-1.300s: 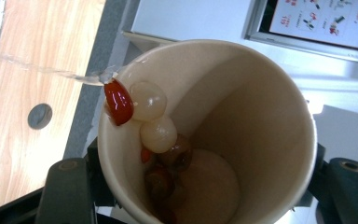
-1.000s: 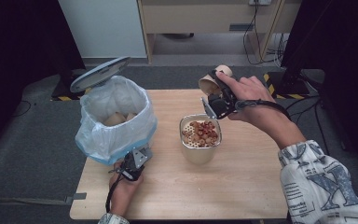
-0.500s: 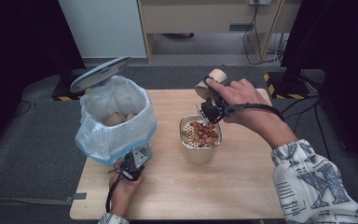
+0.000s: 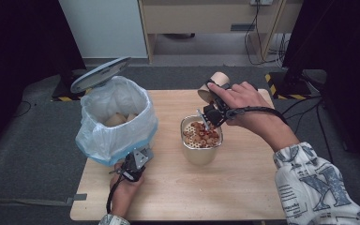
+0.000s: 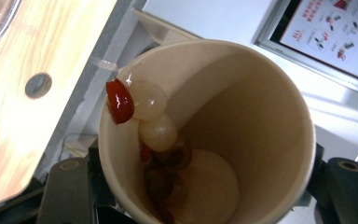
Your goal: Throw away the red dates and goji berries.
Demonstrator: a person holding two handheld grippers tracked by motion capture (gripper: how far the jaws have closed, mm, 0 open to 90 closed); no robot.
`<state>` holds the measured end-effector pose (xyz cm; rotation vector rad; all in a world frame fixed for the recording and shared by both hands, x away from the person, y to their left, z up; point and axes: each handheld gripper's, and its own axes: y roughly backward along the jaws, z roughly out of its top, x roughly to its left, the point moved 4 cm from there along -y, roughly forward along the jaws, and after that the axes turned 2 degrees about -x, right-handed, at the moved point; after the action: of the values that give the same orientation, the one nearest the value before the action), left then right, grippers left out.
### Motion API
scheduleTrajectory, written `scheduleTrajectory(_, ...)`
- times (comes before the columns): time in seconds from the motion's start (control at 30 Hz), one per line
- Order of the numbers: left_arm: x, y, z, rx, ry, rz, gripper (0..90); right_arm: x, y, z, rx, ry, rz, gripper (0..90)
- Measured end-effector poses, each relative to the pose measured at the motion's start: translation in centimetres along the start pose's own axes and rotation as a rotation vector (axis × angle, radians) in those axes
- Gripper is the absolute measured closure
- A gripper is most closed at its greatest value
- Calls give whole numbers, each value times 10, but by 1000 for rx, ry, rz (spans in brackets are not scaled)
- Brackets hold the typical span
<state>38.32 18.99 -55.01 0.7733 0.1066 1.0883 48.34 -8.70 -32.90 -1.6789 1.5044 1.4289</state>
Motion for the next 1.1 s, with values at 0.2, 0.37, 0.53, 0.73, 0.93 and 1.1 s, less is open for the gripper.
scheduleTrajectory(0.2,0,0,0,-2,2,0,894,-5,2,-3,-3,-3,-14,331)
scheduleTrajectory(0.37,0,0,0,1,1,0,894,-11,3,-4,28,-2,-47,333)
scheduleTrajectory(0.53,0,0,0,-2,4,1,894,28,-11,25,18,238,74,334)
scheduleTrajectory(0.73,0,0,0,-1,2,-1,894,16,-10,15,25,176,50,333)
scheduleTrajectory(0.93,0,0,0,0,3,-1,894,18,-8,10,27,146,42,331)
scheduleTrajectory(1.1,0,0,0,1,1,0,894,9,-3,6,18,82,21,331)
